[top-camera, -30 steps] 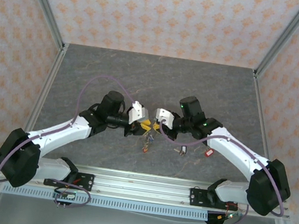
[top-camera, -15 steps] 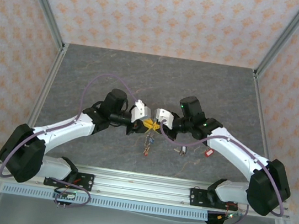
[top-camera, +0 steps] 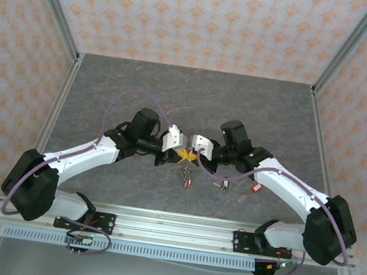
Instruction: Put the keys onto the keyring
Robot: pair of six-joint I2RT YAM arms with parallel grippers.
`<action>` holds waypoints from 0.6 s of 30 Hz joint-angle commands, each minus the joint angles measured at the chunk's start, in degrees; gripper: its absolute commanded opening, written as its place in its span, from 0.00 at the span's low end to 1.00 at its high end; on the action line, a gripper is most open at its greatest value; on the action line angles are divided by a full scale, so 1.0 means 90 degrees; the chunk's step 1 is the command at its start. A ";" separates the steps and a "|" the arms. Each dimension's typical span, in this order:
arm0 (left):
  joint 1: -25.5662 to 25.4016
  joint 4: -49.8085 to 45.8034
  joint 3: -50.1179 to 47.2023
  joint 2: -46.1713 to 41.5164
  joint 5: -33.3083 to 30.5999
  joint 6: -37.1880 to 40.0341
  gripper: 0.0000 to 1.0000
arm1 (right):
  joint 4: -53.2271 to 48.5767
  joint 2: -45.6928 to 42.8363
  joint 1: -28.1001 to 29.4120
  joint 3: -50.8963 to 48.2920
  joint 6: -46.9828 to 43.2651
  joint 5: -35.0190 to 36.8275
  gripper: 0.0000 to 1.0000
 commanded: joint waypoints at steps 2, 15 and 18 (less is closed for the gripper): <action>-0.0024 0.0334 -0.0060 -0.0061 0.0022 -0.0146 0.00 | 0.0401 -0.0280 -0.0001 -0.0201 0.0093 0.0101 0.09; -0.0029 0.0816 -0.0194 -0.0055 0.0197 -0.0460 0.00 | 0.1742 -0.0515 -0.0005 -0.0987 0.0654 0.0273 0.13; -0.0026 0.0685 -0.0153 -0.0018 0.0260 -0.0392 0.00 | 0.2080 -0.0515 0.0001 -0.1086 0.0771 0.0338 0.14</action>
